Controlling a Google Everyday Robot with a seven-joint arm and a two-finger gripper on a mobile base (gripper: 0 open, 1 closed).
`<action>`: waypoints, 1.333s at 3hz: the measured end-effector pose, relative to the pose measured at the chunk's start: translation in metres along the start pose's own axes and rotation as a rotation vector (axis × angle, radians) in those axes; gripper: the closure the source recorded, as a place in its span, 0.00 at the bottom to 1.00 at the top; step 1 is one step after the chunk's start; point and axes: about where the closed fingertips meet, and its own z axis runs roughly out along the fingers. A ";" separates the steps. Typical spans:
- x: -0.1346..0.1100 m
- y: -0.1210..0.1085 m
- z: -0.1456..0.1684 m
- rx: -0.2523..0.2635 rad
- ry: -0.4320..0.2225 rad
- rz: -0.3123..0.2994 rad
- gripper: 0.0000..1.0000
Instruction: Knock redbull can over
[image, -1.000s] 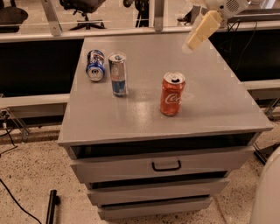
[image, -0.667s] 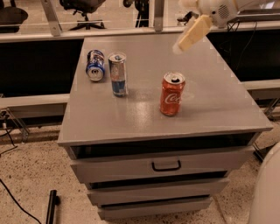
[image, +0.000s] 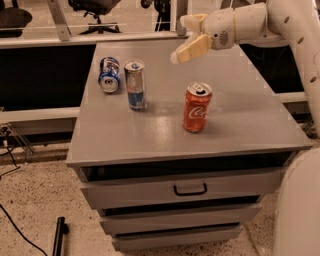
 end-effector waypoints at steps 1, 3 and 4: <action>0.008 -0.004 0.014 -0.012 -0.067 0.042 0.00; 0.028 -0.001 0.038 -0.050 -0.136 0.127 0.00; 0.039 0.007 0.048 -0.086 -0.149 0.152 0.00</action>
Offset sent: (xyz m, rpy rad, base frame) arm 0.0165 0.0178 -0.0382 0.2015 0.1141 0.0082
